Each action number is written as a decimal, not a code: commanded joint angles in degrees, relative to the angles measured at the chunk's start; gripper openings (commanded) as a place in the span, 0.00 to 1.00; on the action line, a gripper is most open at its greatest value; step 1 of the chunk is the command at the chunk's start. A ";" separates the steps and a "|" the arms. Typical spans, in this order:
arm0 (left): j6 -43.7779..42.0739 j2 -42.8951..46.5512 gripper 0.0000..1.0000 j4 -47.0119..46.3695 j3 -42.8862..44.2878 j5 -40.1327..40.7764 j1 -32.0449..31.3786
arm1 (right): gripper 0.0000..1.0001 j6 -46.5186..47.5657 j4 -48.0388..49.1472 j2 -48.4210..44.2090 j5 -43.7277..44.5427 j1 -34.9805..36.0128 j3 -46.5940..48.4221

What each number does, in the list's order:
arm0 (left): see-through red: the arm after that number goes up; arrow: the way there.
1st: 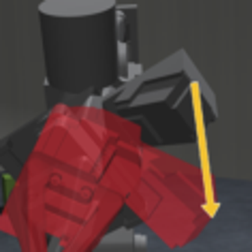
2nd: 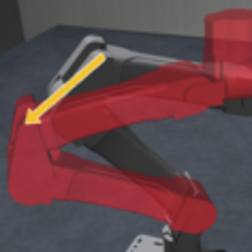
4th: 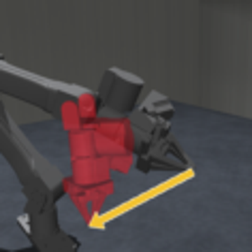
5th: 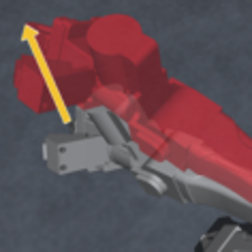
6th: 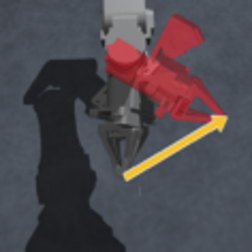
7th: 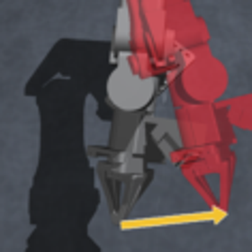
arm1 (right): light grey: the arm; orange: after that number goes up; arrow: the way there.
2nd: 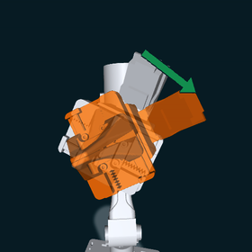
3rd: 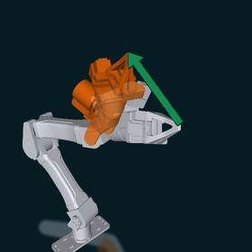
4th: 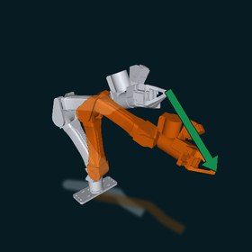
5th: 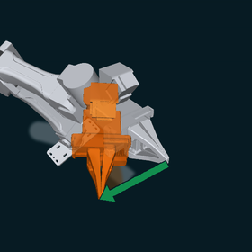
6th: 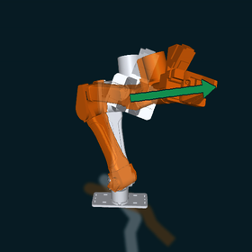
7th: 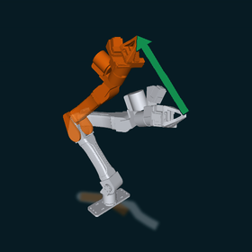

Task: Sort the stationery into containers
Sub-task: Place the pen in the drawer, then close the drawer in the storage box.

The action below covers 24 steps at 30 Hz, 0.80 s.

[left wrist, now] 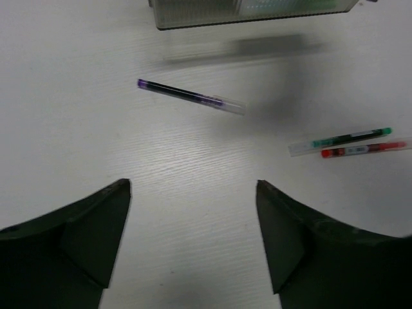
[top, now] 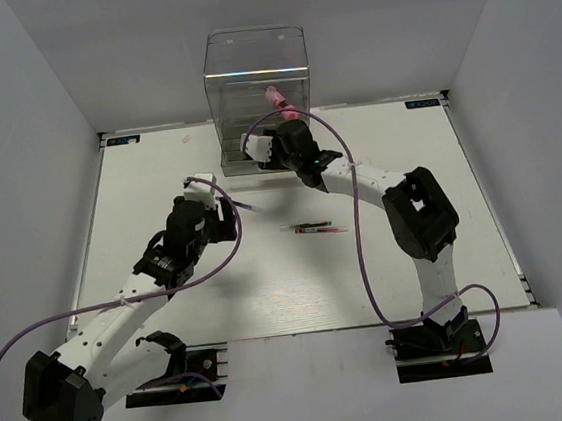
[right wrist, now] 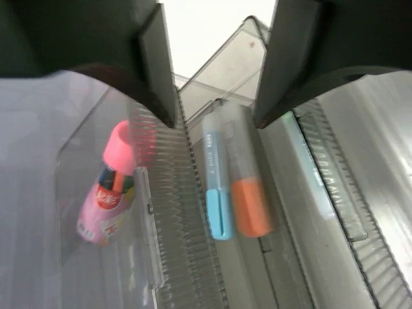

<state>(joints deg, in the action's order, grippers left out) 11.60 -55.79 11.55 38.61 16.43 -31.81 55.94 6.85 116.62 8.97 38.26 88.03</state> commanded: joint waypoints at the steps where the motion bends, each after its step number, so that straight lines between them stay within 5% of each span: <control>1: 3.16 -1.16 0.81 -2.67 -0.29 -5.43 0.17 | 0.56 -4.17 -0.87 -4.10 -1.15 -0.20 2.06; 3: 7.99 -2.12 0.67 -5.99 -0.81 -9.19 0.69 | 0.34 -9.61 -3.85 -6.48 -3.08 -0.64 1.36; 4: 9.92 -2.74 0.48 -7.49 -0.82 -10.61 0.70 | 0.02 -11.71 -4.56 -10.15 -3.95 -0.73 -0.12; 7: 19.23 -7.13 0.17 -14.61 -1.43 -14.22 0.70 | 0.00 -22.68 -8.94 -17.34 -11.92 -2.13 -8.35; 12: 35.32 -14.69 0.13 -30.40 -2.49 -13.45 0.70 | 0.00 -29.30 -11.60 -29.14 -15.65 -5.47 -22.18; 18: 47.18 -28.92 0.25 -42.74 -1.18 -9.31 1.84 | 0.00 -32.39 -8.18 -41.81 -19.43 -11.08 -38.35; 24: 47.99 -44.90 0.25 -44.77 9.45 -8.60 2.37 | 0.00 -31.51 -1.14 -49.11 -19.17 -16.89 -46.80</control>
<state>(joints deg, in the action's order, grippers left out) 56.27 -97.47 -28.58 42.70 6.66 -29.85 25.56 -0.95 71.11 -8.73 23.57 42.13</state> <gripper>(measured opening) 0.249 0.004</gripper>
